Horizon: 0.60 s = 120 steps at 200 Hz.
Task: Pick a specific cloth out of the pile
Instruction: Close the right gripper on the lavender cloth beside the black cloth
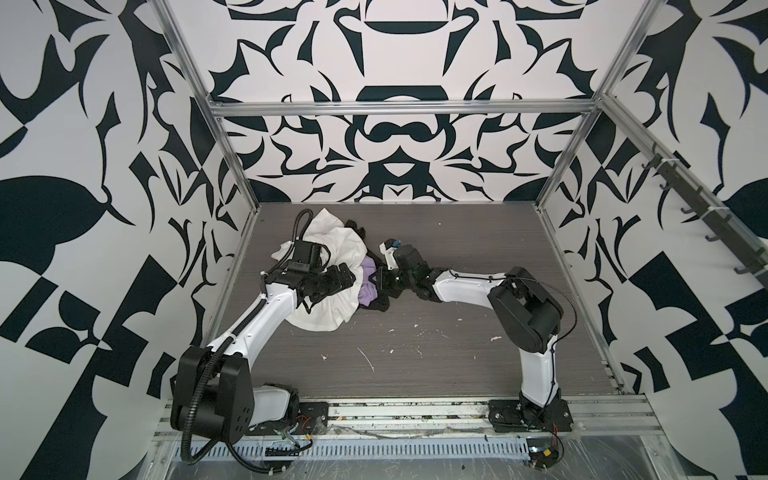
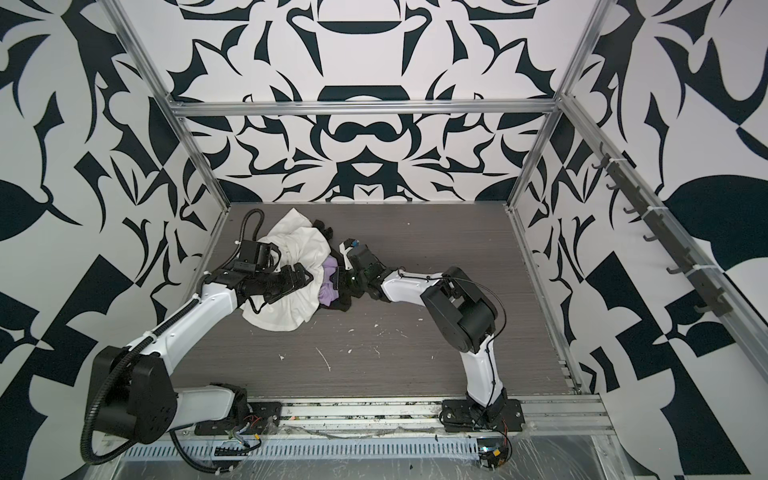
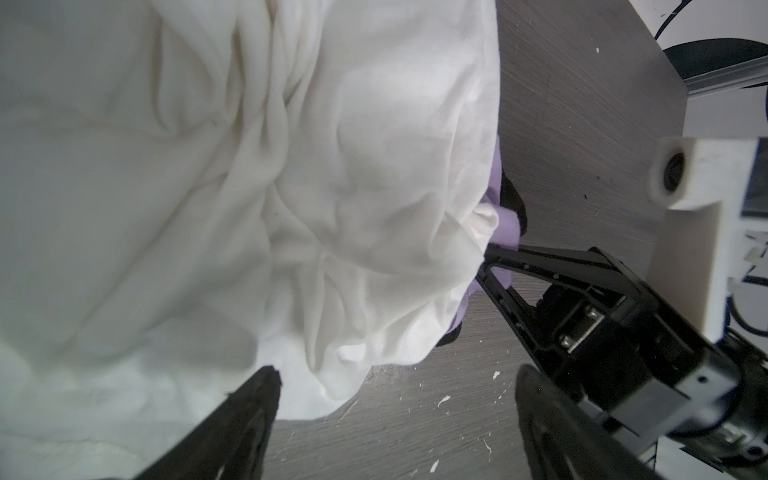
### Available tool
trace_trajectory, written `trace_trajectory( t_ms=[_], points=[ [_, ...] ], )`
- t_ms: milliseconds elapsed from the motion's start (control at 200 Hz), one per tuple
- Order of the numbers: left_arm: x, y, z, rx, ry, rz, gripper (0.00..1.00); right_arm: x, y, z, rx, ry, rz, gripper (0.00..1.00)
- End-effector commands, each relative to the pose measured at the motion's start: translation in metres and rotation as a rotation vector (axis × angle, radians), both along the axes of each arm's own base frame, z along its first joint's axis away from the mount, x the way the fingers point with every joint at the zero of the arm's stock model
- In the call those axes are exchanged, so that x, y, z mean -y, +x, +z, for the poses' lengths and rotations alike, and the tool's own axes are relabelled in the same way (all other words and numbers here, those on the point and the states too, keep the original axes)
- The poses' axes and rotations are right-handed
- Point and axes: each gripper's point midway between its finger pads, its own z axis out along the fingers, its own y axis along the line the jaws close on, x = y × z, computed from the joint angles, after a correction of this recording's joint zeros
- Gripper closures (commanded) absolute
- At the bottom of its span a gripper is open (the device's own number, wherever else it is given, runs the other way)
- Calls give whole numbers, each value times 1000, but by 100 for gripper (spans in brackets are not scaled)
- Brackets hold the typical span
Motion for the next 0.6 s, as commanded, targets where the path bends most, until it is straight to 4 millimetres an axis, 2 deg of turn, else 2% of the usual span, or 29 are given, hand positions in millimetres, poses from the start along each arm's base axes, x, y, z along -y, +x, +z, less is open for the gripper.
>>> trace_trajectory(
  t_ms=[0, 45, 55, 80, 595],
  points=[
    [-4, -8, 1, -13, 20, 1, 9, -18, 8, 76, 151, 109, 13, 100],
    [-4, -9, 0, -17, 22, 2, 9, -20, 7, 80, 155, 112, 16, 100],
    [-4, -10, 7, 5, 16, 2, 9, -21, 8, 81, 156, 113, 16, 100],
    [-4, -10, 11, 16, 13, 2, 9, -21, 8, 82, 158, 115, 17, 100],
    [-11, -15, 29, 69, 30, 17, 8, -33, 4, 120, 225, 120, 42, 100]
  ],
)
